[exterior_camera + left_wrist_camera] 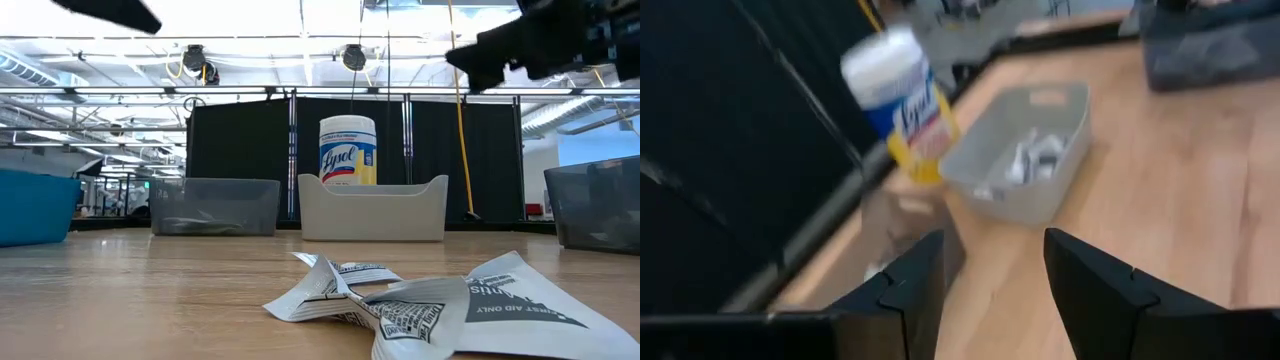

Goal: Pick & Place First Aid Supplies
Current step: Put the gray towelette pack into the gray bin

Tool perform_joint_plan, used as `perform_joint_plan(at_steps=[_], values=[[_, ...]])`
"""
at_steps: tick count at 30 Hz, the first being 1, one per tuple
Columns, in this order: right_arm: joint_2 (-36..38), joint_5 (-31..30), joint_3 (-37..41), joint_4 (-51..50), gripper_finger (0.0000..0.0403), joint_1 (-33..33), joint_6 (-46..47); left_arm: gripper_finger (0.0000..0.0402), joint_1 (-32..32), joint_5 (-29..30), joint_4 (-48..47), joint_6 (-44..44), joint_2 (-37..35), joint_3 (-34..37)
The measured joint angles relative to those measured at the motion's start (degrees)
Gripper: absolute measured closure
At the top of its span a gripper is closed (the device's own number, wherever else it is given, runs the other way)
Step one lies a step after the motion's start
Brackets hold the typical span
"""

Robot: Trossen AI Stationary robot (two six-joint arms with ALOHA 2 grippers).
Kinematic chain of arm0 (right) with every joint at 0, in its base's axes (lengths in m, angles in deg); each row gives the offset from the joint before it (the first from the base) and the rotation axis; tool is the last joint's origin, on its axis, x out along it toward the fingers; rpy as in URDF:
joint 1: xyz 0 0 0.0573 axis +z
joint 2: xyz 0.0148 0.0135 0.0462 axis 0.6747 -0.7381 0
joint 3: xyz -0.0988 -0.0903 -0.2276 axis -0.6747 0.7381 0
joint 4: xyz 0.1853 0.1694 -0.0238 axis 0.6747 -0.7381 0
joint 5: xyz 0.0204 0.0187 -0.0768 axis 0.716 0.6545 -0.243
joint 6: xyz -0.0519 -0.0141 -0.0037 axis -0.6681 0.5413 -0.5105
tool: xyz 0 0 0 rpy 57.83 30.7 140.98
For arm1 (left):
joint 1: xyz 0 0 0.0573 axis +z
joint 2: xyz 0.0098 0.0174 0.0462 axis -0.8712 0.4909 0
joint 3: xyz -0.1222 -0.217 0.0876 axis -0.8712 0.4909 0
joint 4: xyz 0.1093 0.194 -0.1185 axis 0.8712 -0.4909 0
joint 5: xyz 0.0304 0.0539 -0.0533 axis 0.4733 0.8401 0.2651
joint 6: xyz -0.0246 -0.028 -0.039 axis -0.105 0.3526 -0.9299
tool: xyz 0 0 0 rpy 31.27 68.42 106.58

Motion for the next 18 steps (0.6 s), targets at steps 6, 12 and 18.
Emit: perform_joint_plan(at_steps=[6, 12, 18], values=[[-11.3, 4.2, -10.8, -6.8, 0.0206, 3.4, -0.6, 0.0227, 1.4, 3.7, 9.3, 8.1, 0.0, 0.0], [-23.4, 8.8, -19.0, -8.5, 0.0206, 6.5, 1.9, 0.0227, 2.3, 2.1, 15.0, 11.5, 0.2, 1.7], [-34.1, 10.0, -23.4, -3.9, 0.0206, 11.6, 2.3, 0.0227, 1.8, 2.1, 19.6, 12.5, 0.2, 4.7]])
